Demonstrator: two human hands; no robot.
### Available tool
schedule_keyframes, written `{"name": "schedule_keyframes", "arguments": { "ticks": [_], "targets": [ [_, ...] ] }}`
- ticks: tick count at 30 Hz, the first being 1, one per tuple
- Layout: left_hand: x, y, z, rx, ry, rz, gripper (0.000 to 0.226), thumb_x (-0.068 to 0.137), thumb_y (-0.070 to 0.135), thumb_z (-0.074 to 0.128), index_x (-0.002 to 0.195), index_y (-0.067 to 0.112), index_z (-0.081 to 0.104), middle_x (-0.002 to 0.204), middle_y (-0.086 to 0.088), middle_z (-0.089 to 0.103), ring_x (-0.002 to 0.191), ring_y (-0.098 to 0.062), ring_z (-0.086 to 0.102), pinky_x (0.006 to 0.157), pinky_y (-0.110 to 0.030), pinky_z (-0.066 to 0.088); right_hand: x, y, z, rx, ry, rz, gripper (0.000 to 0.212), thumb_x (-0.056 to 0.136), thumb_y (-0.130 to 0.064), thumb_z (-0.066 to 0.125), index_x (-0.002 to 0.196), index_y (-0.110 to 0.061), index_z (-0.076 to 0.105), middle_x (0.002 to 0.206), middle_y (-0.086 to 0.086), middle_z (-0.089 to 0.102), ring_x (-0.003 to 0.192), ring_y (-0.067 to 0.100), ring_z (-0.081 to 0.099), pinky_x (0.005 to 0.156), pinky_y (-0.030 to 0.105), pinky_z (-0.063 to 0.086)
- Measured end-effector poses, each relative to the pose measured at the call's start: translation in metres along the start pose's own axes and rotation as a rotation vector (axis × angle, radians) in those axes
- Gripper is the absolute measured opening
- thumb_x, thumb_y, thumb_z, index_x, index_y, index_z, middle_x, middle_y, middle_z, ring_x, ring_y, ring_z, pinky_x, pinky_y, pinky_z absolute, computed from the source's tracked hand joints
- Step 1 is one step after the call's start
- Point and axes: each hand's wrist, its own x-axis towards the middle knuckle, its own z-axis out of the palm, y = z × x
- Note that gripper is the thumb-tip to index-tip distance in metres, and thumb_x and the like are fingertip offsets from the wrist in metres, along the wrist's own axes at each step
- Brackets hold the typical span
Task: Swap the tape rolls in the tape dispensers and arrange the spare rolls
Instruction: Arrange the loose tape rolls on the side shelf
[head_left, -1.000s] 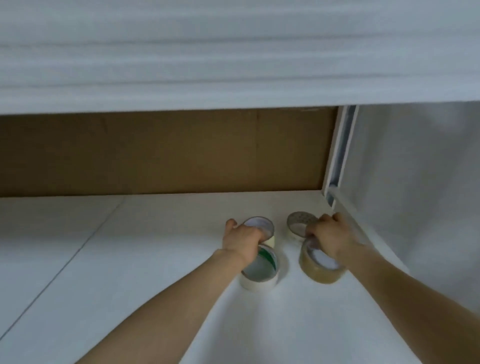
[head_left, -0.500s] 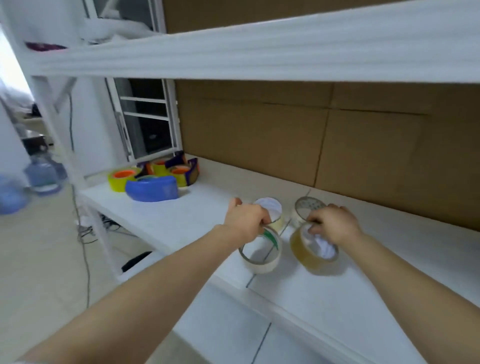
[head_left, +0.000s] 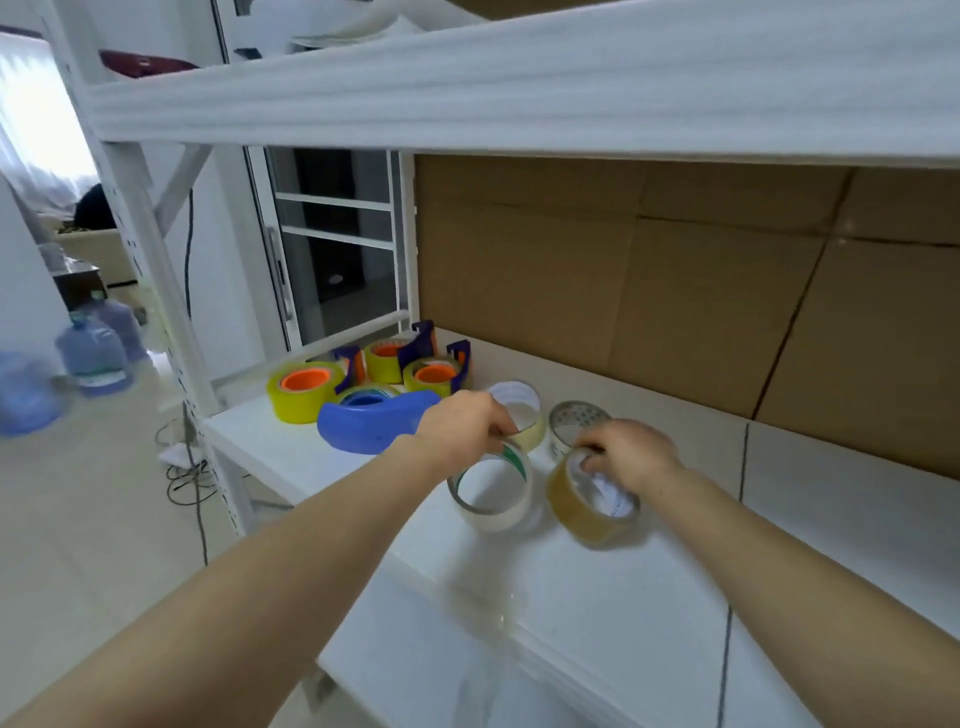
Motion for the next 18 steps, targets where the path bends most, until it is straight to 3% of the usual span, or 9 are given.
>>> {"name": "schedule_keyframes", "arguments": {
  "ticks": [10,14,18],
  "targets": [
    [0.132,-0.067,-0.001,0.087,-0.232,0.181,0.025,0.090,0.017,0.055,0.111,0.022,0.068,0.116,-0.004,0.066,0.106,-0.024,0.060,0.094,-0.036,0.048,0.119,-0.004,0.016,0.080,-0.044,0.149,0.026,0.092,-0.032,0.046,0.112,-0.026,0.061,0.120,0.009,0.059,0.109,0.027,0.056,0.089,0.033,0.046],
    [0.157,-0.084,0.012,-0.061,-0.289,0.185,0.024,0.091,0.016,0.055,0.110,0.016,0.070,0.113,-0.005,0.068,0.103,-0.021,0.062,0.096,-0.032,0.047,0.133,-0.011,0.029,0.169,-0.038,0.288,0.034,0.095,-0.033,0.042,0.125,-0.021,0.049,0.129,0.010,0.052,0.113,0.029,0.054,0.093,0.034,0.044],
    [0.178,-0.096,0.020,-0.075,-0.352,0.266,0.027,0.091,0.017,0.056,0.116,0.014,0.067,0.120,-0.008,0.065,0.107,-0.019,0.061,0.098,-0.027,0.045,0.130,-0.015,0.031,0.192,0.064,0.396,0.051,0.089,-0.021,0.055,0.133,-0.009,0.032,0.130,0.014,0.034,0.111,0.034,0.054,0.090,0.036,0.048]
  ]
}}
